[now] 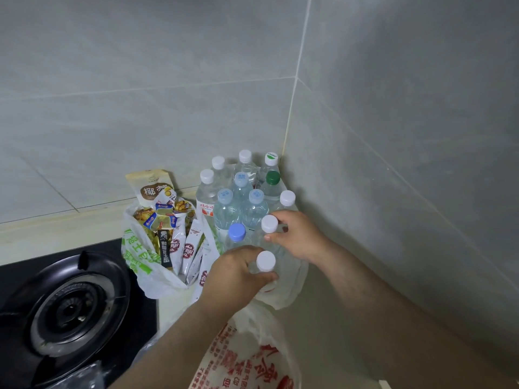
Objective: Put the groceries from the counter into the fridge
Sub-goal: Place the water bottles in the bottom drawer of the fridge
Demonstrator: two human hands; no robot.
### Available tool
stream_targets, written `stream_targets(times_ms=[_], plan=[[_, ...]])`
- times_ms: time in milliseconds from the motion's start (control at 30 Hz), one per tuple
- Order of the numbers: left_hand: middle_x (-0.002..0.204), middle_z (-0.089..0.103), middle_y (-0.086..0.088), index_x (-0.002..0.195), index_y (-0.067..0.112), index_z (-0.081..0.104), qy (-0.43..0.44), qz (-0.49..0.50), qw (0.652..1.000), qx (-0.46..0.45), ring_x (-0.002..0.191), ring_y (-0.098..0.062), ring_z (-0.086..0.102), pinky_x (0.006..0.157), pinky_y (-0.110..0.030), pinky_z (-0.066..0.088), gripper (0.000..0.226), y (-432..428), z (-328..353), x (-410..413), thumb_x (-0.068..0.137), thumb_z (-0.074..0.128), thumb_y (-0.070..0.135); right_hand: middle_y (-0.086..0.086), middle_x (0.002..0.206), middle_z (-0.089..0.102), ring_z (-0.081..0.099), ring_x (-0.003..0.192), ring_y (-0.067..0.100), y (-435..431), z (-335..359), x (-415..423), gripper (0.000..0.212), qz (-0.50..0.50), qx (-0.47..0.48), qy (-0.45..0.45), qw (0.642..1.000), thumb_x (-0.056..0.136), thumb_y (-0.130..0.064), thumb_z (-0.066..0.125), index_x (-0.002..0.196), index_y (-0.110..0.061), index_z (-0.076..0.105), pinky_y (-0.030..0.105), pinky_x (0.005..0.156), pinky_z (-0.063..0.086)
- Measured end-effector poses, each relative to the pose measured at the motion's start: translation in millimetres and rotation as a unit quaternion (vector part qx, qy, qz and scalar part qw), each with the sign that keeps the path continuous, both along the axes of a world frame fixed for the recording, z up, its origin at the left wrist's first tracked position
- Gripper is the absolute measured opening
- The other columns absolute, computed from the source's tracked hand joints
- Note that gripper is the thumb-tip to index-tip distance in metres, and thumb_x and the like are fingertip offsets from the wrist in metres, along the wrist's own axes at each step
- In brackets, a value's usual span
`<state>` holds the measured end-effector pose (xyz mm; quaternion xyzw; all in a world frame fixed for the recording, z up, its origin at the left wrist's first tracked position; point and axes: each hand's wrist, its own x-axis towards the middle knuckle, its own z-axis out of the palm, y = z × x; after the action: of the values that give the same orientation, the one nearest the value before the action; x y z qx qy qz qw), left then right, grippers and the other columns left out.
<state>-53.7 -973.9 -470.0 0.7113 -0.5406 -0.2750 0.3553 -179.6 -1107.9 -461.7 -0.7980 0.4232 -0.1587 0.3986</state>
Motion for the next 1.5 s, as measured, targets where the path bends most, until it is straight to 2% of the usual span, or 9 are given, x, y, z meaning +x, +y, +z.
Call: stream_targets(times_ms=[167, 300, 433, 633, 767, 900, 1133, 1333, 1500], plan=[[0.089, 0.066, 0.031, 0.083, 0.046, 0.067, 0.030, 0.005, 0.999, -0.014, 0.088, 0.005, 0.061, 0.079, -0.021, 0.049, 0.028, 6, 15, 5, 0.072, 0.085, 0.028, -0.026, 0.064, 0.055, 0.049, 0.064, -0.006, 8, 7, -6, 0.037, 0.014, -0.003, -0.025, 1.000, 0.082, -0.011, 0.075, 0.067, -0.034, 0.050, 0.019, 0.063, 0.033], [0.090, 0.067, 0.030, 0.080, 0.048, 0.066, 0.066, -0.001, 0.996, -0.063, 0.093, 0.004, 0.062, 0.083, -0.014, 0.046, 0.035, 12, 31, 7, 0.073, 0.085, 0.020, -0.019, 0.070, 0.056, 0.050, 0.070, -0.003, 13, 25, -13, 0.025, 0.008, -0.006, -0.076, 0.997, 0.081, -0.010, 0.075, 0.073, -0.027, 0.058, 0.025, 0.069, 0.042], [0.089, 0.069, 0.027, 0.080, 0.042, 0.070, 0.129, 0.025, 0.983, -0.126, 0.087, 0.006, 0.064, 0.077, -0.007, 0.045, 0.036, 17, 49, 8, 0.073, 0.084, 0.010, -0.020, 0.069, 0.058, 0.051, 0.069, -0.003, 22, 55, -22, 0.030, -0.015, -0.017, -0.118, 0.993, 0.081, -0.005, 0.075, 0.075, -0.030, 0.060, 0.023, 0.070, 0.043], [0.093, 0.073, 0.017, 0.092, 0.039, 0.073, 0.150, 0.004, 0.973, -0.178, 0.090, -0.006, 0.068, 0.080, -0.023, 0.053, 0.035, 15, 82, 14, 0.077, 0.081, 0.009, -0.010, 0.094, 0.074, 0.068, 0.090, 0.003, 44, 102, -37, 0.033, -0.074, -0.032, -0.157, 0.984, 0.078, -0.002, 0.078, 0.095, -0.029, 0.070, 0.032, 0.088, 0.053], [0.094, 0.074, 0.017, 0.090, 0.038, 0.073, 0.179, -0.012, 0.969, -0.171, 0.094, -0.007, 0.068, 0.089, -0.037, 0.055, 0.031, 19, 101, 16, 0.077, 0.081, 0.011, -0.015, 0.092, 0.072, 0.068, 0.091, 0.004, 63, 124, -49, 0.030, -0.097, -0.073, -0.147, 0.982, 0.081, -0.007, 0.077, 0.093, -0.033, 0.068, 0.027, 0.084, 0.054], [0.095, 0.074, 0.017, 0.089, 0.038, 0.074, 0.182, -0.049, 0.969, -0.162, 0.096, -0.006, 0.069, 0.090, -0.047, 0.055, 0.031, 23, 116, 16, 0.076, 0.082, 0.012, -0.011, 0.093, 0.073, 0.068, 0.091, 0.006, 87, 139, -62, 0.026, -0.126, -0.068, -0.145, 0.979, 0.081, -0.007, 0.076, 0.094, -0.028, 0.070, 0.025, 0.082, 0.055], [0.095, 0.075, 0.017, 0.093, 0.032, 0.077, 0.155, -0.107, 0.970, -0.155, 0.093, -0.003, 0.069, 0.085, -0.036, 0.055, 0.028, 35, 135, 13, 0.070, 0.086, 0.020, -0.015, 0.101, 0.072, 0.067, 0.095, -0.001, 143, 160, -85, 0.034, -0.179, -0.085, -0.113, 0.974, 0.083, -0.006, 0.073, 0.100, -0.034, 0.067, 0.018, 0.084, 0.052], [0.085, 0.073, 0.022, 0.086, 0.039, 0.073, 0.161, -0.165, 0.959, -0.164, 0.081, 0.002, 0.068, 0.070, -0.017, 0.048, 0.031, 46, 148, -4, 0.070, 0.085, 0.015, -0.002, 0.104, 0.075, 0.070, 0.104, 0.016, 194, 166, -111, 0.032, -0.237, -0.055, -0.166, 0.956, 0.083, -0.007, 0.075, 0.104, -0.029, 0.065, 0.046, 0.095, 0.055], [0.082, 0.071, 0.030, 0.083, 0.041, 0.070, 0.158, -0.221, 0.951, -0.148, 0.081, 0.007, 0.066, 0.069, -0.007, 0.050, 0.034, 55, 159, -28, 0.069, 0.086, 0.014, 0.000, 0.104, 0.075, 0.070, 0.104, 0.018, 231, 175, -132, 0.030, -0.269, -0.045, -0.168, 0.947, 0.083, -0.006, 0.074, 0.105, -0.025, 0.065, 0.049, 0.097, 0.053]])
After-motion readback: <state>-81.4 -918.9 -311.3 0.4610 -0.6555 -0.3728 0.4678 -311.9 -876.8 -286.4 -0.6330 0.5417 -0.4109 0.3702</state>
